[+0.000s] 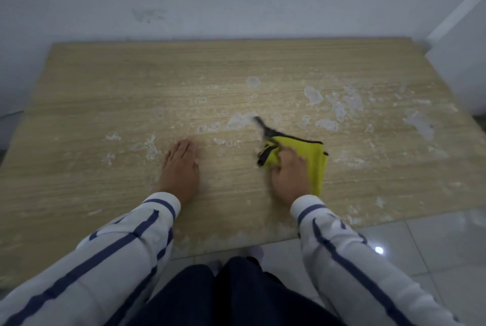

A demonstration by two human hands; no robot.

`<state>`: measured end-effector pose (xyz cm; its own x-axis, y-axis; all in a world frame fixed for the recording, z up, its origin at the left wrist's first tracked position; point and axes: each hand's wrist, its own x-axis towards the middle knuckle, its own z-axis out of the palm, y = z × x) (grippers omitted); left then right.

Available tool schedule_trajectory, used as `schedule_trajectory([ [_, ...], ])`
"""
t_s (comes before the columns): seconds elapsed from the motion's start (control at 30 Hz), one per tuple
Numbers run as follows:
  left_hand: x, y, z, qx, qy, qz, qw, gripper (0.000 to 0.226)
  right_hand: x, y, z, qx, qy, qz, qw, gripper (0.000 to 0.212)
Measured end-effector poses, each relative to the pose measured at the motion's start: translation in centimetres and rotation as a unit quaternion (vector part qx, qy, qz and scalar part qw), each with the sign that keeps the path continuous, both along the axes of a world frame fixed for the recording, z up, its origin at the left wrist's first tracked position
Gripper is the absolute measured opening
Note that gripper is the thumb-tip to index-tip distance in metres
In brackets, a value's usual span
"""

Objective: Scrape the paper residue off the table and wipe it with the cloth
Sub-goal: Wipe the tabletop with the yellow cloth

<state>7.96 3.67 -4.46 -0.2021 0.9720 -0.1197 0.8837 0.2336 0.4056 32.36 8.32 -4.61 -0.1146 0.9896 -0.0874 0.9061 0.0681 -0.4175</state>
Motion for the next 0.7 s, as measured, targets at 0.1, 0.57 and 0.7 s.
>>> schedule_trajectory([
  [0.1, -0.7, -0.8, 0.0, -0.003, 0.017, 0.042, 0.999, 0.049, -2.5, 1.2, 1.6, 0.003, 0.051, -0.041, 0.998, 0.029],
  [0.57, -6.8, -4.8, -0.4, -0.021, 0.042, 0.165, 0.985, 0.053, -11.3, 0.5, 1.4, 0.031, 0.021, 0.079, 0.996, 0.030],
  [0.7, -8.4, -5.7, -0.8, -0.029, 0.048, 0.182, 0.982, 0.054, -18.0, -6.0, 0.6, -0.014, 0.000, 0.380, 0.925, 0.043],
])
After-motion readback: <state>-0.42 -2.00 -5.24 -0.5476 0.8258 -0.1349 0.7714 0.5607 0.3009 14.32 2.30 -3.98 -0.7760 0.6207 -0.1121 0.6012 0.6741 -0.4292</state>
